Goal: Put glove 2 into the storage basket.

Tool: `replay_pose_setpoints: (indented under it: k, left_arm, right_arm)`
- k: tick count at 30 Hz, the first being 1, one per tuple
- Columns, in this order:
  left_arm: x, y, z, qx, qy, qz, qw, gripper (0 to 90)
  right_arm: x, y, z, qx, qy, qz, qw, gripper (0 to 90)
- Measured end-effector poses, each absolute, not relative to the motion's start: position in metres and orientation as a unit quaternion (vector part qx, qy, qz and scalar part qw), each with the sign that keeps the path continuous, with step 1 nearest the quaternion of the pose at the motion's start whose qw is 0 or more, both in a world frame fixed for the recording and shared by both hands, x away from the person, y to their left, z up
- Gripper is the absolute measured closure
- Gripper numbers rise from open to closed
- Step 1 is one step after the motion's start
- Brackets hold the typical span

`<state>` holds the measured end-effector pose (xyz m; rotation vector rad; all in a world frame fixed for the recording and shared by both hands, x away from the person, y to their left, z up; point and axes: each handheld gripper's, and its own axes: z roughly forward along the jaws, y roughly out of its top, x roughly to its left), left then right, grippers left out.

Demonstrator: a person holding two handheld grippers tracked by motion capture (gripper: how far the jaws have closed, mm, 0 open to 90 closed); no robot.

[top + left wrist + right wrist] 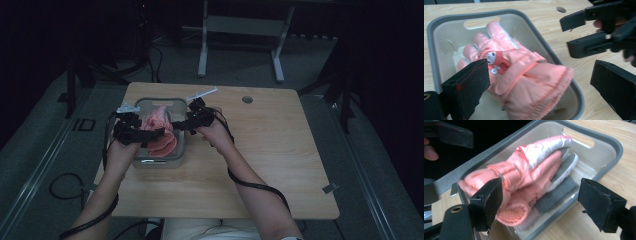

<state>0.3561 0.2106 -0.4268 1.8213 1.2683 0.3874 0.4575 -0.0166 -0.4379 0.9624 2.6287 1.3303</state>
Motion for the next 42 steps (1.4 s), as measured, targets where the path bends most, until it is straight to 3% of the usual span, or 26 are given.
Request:
replay_pose_setpoints:
  k: [11,17,28,36,42]
  left_arm:
    - [0.307,0.184,-0.428,0.729,0.466,0.196,0.462,2.3]
    - [0.28,0.163,-0.448,0.735,0.441,0.219,0.467,2.3]
    - [0.257,0.153,-0.497,0.736,0.413,0.177,0.507,2.3]
    - [0.246,0.147,-0.526,0.756,0.389,0.207,0.484,2.2]
    - [0.247,0.15,-0.54,0.76,0.407,0.204,0.464,2.2]
  right_arm:
    - [0.443,-0.041,-0.451,0.336,0.827,0.441,0.088,15.6]
    - [0.434,-0.05,-0.47,0.361,0.821,0.42,0.135,15.2]
    - [0.438,-0.062,-0.499,0.4,0.806,0.412,0.142,13.7]
    - [0.434,-0.06,-0.519,0.42,0.792,0.413,0.16,12.6]
    - [0.429,-0.056,-0.529,0.412,0.793,0.411,0.181,12.6]
